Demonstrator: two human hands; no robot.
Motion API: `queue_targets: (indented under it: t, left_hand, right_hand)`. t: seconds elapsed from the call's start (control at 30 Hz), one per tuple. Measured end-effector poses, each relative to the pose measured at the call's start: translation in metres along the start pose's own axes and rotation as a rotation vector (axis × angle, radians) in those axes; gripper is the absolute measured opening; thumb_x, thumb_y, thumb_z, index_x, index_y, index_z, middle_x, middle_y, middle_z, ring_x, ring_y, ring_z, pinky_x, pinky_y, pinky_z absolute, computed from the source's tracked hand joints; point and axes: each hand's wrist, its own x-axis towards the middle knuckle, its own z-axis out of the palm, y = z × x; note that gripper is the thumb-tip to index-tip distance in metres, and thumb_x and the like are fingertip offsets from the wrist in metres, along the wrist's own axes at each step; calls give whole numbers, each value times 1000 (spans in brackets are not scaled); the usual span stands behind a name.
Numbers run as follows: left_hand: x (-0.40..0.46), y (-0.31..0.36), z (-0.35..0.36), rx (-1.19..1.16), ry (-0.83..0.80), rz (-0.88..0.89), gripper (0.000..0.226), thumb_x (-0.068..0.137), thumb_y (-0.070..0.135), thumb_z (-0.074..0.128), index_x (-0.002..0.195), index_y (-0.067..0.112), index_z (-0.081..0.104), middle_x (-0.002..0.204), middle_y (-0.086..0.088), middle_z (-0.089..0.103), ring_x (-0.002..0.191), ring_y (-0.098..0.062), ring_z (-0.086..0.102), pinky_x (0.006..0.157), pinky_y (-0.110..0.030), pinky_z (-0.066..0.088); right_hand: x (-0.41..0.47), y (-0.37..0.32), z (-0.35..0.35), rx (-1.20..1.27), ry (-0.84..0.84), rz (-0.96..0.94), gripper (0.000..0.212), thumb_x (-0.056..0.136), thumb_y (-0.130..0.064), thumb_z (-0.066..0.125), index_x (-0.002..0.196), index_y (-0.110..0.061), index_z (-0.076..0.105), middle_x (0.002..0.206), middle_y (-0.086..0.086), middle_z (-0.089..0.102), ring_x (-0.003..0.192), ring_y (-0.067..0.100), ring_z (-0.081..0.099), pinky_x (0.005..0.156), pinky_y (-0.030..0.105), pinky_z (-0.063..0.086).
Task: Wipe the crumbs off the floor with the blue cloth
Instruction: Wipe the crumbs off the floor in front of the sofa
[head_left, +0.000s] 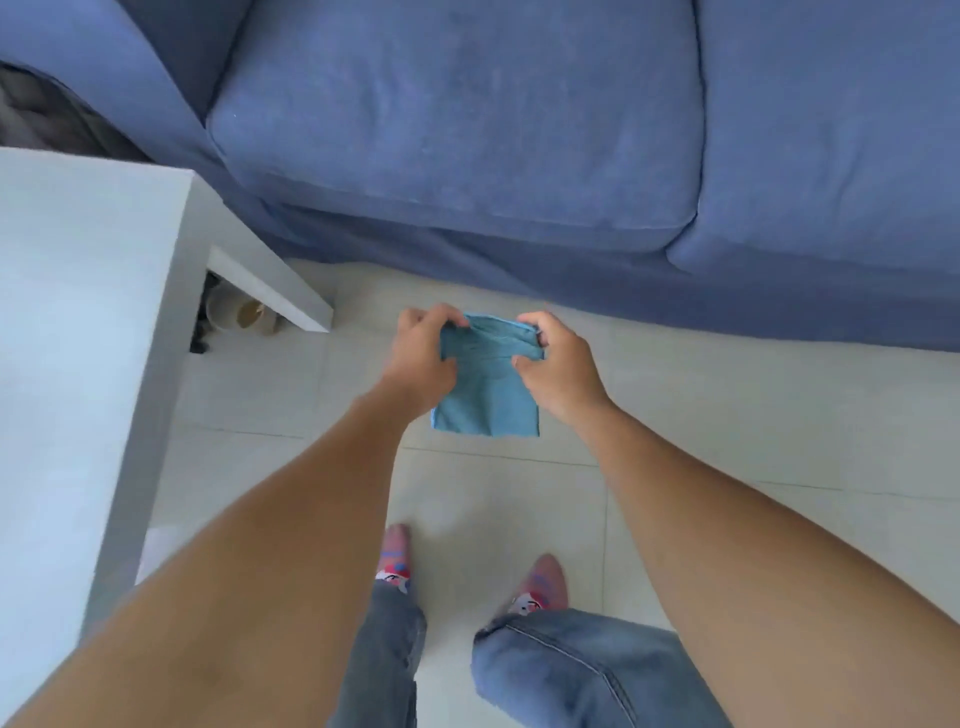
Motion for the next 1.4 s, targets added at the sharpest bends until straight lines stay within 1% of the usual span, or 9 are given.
queue_targets:
  t: [0.13,0.33,0.47,0.63,0.77,0.93,1.1,1.27,1.4]
  left_hand:
    - [72,-78,66,188,-119,118,43,83,-14,53,118,5,70,124,-13,40,111,-21,48,92,-5,24]
    - [172,-161,121,360,-249,231,46,88,-7,59,132,5,61,137,-14,33,125,-25,46,92,-7,27]
    - [212,-188,144,340,-204,229,46,89,-7,60,133,5,60,139,-11,32,128,-23,45,89,-8,30]
    - [208,-186,166,274,-184,209,45,91,-4,62,135,3,58,142,-12,33,131,-23,44,92,-11,32]
    - [190,-185,190,276,-230,205,42,92,-3,58,135,1,57,141,-13,32,128,-25,47,90,-7,28]
    - [184,-201,199,188,-134,330,37,99,16,58,135,8,58,133,-1,31,101,-23,57,77,-27,52]
    - [163,-269,152,520,-12,392,79,82,70,60,145,26,43,147,-1,33,134,-23,41,115,-41,35]
    - [150,-334,151,688,-52,345,142,55,95,54,158,8,8,168,-10,3,156,-24,-4,127,-44,9]
    - [151,-342,160,773,11,385,147,54,98,48,158,5,2,169,-13,-2,156,-23,-9,127,-44,5]
  right_hand:
    - [55,92,56,-15,31,5,44,86,-1,61,124,-21,64,113,7,68,101,25,65,88,37,56]
    - [141,184,118,-18,96,-34,40,89,0,63,125,-18,65,116,5,64,102,19,60,85,26,47]
    - [180,216,138,31,149,-50,38,88,-3,63,122,-21,67,111,4,62,100,25,64,87,47,59]
    - [174,232,135,66,210,0,38,88,0,61,118,-23,69,104,1,66,96,28,68,79,51,62]
    - [158,246,122,42,199,50,36,88,3,59,110,-23,72,87,-7,64,93,30,68,77,50,63]
    - [164,274,119,-47,260,47,42,93,0,59,129,-19,66,119,6,62,100,21,57,90,31,50]
    - [148,301,119,-83,309,161,48,97,-4,53,142,-21,57,133,10,52,121,26,54,93,25,38]
    - [131,320,138,-484,479,43,49,98,-18,56,147,-12,51,151,9,41,136,31,36,112,40,39]
    - [141,309,171,-626,211,-142,64,104,-40,45,160,-16,25,172,6,7,158,25,1,128,43,6]
